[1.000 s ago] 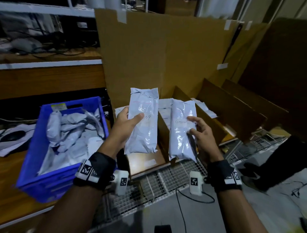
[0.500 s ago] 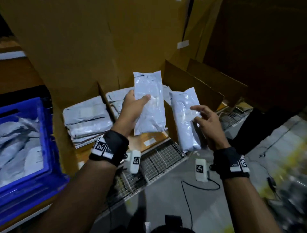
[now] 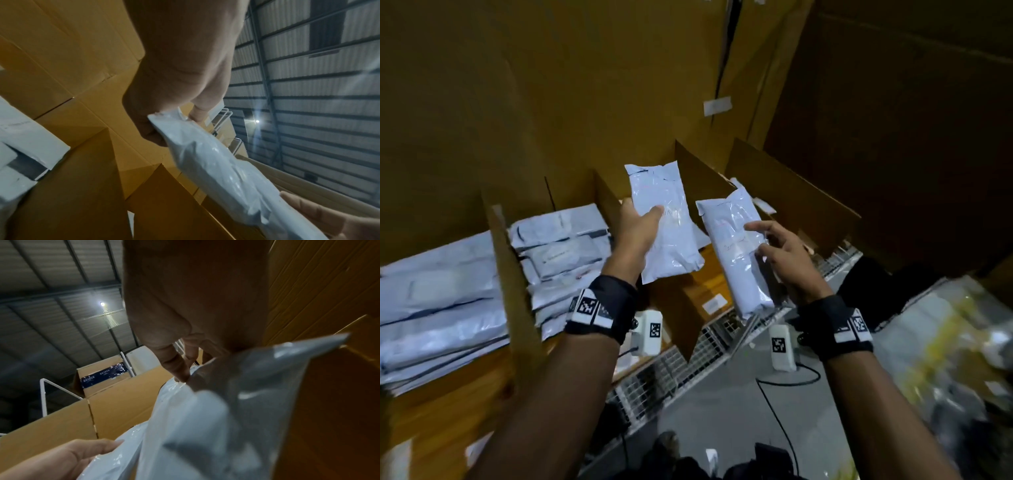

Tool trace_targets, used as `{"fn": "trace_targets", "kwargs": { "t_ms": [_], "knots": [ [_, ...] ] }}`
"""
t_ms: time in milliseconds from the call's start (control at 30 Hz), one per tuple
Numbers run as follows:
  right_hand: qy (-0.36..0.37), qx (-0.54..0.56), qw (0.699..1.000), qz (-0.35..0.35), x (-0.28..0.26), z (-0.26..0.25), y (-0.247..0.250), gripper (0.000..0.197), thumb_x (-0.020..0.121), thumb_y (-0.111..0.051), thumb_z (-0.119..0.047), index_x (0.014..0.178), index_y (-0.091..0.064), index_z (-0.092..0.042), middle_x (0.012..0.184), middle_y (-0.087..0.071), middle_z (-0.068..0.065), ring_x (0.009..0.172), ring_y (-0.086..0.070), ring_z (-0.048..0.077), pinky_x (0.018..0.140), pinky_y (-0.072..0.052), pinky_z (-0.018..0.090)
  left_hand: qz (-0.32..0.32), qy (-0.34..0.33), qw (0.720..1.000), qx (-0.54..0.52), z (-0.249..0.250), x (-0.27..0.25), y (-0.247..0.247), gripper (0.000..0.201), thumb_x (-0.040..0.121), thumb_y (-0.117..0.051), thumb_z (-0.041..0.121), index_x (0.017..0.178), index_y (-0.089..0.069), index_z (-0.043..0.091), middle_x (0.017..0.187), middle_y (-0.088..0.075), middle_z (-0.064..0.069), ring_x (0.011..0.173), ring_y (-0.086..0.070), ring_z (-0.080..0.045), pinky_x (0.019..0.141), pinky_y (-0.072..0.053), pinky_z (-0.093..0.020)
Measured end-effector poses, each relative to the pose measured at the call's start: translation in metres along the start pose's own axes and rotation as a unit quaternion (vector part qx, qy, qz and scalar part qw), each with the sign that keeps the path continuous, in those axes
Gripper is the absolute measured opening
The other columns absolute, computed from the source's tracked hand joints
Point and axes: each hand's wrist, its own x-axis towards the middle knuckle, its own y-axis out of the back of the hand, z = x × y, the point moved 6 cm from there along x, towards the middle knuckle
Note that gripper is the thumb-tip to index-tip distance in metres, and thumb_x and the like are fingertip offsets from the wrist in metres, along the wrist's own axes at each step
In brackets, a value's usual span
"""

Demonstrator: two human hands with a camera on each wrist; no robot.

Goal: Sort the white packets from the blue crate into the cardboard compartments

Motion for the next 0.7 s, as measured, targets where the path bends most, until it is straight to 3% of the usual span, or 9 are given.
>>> {"fn": "trace_targets", "kwargs": {
  "t_ms": [100, 167, 267, 367, 433, 533, 600, 633, 700],
  "knots": [
    [-0.002, 0.003, 1.0, -0.024, 0.054, 0.001, 0.002, 0.052, 0.098, -0.047, 0.008, 0.122, -0.072, -0.031, 0.134, -0.063, -0.014, 0.08, -0.048, 0.025, 0.066, -0.041, 0.041, 0.025, 0.002, 1.0, 0.019, 0.0, 0.039, -0.013, 0.042, 0.095, -0.073, 0.031, 0.133, -0.058, 0.022, 0.125, -0.07, 0.002, 0.112, -0.069, -0.023, 0.101, -0.059, -0.051],
    [-0.007, -0.004, 0.999, -0.037, 0.088, 0.006, 0.001, 0.054, 0.097, -0.046, 0.009, 0.124, -0.071, -0.03, 0.134, -0.061, -0.02, 0.087, -0.05, 0.025, 0.072, -0.04, 0.044, 0.04, 0.018, 0.999, 0.031, -0.003, 0.06, -0.017, 0.043, 0.096, -0.072, 0.034, 0.135, -0.056, 0.024, 0.128, -0.068, 0.002, 0.116, -0.068, -0.024, 0.101, -0.058, -0.051],
    [-0.01, -0.019, 0.998, -0.06, 0.134, 0.018, -0.008, 0.056, 0.096, -0.045, 0.009, 0.124, -0.07, -0.032, 0.132, -0.064, -0.012, 0.089, -0.058, 0.024, 0.074, -0.047, 0.04, 0.07, 0.04, 0.995, 0.062, -0.008, 0.084, -0.011, 0.051, 0.088, -0.073, 0.046, 0.134, -0.057, 0.031, 0.131, -0.068, 0.005, 0.118, -0.067, -0.026, 0.1, -0.059, -0.052],
    [-0.029, -0.03, 0.995, -0.088, 0.178, 0.034, -0.024, 0.053, 0.097, -0.043, 0.01, 0.124, -0.068, -0.027, 0.101, -0.069, 0.001, 0.06, -0.054, 0.009, 0.053, -0.045, 0.024, 0.104, 0.051, 0.991, 0.062, -0.015, 0.111, 0.005, 0.053, 0.077, -0.072, 0.055, 0.126, -0.061, 0.038, 0.124, -0.071, 0.01, 0.112, -0.07, -0.024, 0.097, -0.06, -0.051],
    [-0.043, -0.056, 0.992, -0.102, 0.209, 0.046, -0.037, 0.051, 0.096, -0.043, 0.009, 0.122, -0.067, -0.028, 0.081, -0.062, -0.001, 0.049, -0.045, 0.008, 0.046, -0.036, 0.025, 0.128, 0.055, 0.988, 0.065, -0.015, 0.124, 0.017, 0.05, 0.078, -0.073, 0.054, 0.125, -0.064, 0.039, 0.121, -0.073, 0.013, 0.111, -0.071, -0.022, 0.097, -0.06, -0.051],
    [-0.038, -0.119, 0.984, -0.125, 0.259, 0.055, -0.063, 0.047, 0.093, -0.048, 0.003, 0.12, -0.066, -0.032, 0.093, -0.069, 0.003, 0.06, -0.056, 0.018, 0.052, -0.045, 0.034, 0.171, 0.07, 0.979, 0.089, -0.013, 0.137, 0.032, 0.047, 0.081, -0.073, 0.049, 0.124, -0.066, 0.032, 0.119, -0.075, 0.009, 0.108, -0.072, -0.023, 0.099, -0.059, -0.052],
    [-0.026, -0.15, 0.977, -0.149, 0.288, 0.056, -0.081, 0.046, 0.089, -0.052, 0.001, 0.12, -0.063, -0.032, 0.1, -0.07, 0.007, 0.074, -0.067, 0.028, 0.065, -0.056, 0.042, 0.183, 0.081, 0.973, 0.112, -0.011, 0.142, 0.034, 0.048, 0.081, -0.075, 0.047, 0.125, -0.066, 0.028, 0.119, -0.075, 0.006, 0.107, -0.072, -0.025, 0.1, -0.058, -0.051],
    [-0.02, -0.162, 0.973, -0.163, 0.303, 0.058, -0.091, 0.048, 0.087, -0.053, 0.0, 0.123, -0.06, -0.031, 0.098, -0.07, 0.009, 0.08, -0.069, 0.031, 0.07, -0.058, 0.043, 0.184, 0.086, 0.971, 0.129, -0.011, 0.142, 0.033, 0.048, 0.085, -0.076, 0.044, 0.128, -0.066, 0.026, 0.122, -0.074, 0.004, 0.109, -0.071, -0.026, 0.102, -0.057, -0.05],
    [-0.007, -0.188, 0.962, -0.196, 0.328, 0.059, -0.111, 0.05, 0.086, -0.054, -0.001, 0.128, -0.054, -0.029, 0.094, -0.068, 0.012, 0.083, -0.067, 0.032, 0.069, -0.053, 0.037, 0.185, 0.094, 0.967, 0.149, -0.014, 0.141, 0.03, 0.041, 0.095, -0.075, 0.036, 0.133, -0.063, 0.024, 0.128, -0.072, 0.003, 0.113, -0.068, -0.025, 0.103, -0.055, -0.046]
  ]
}}
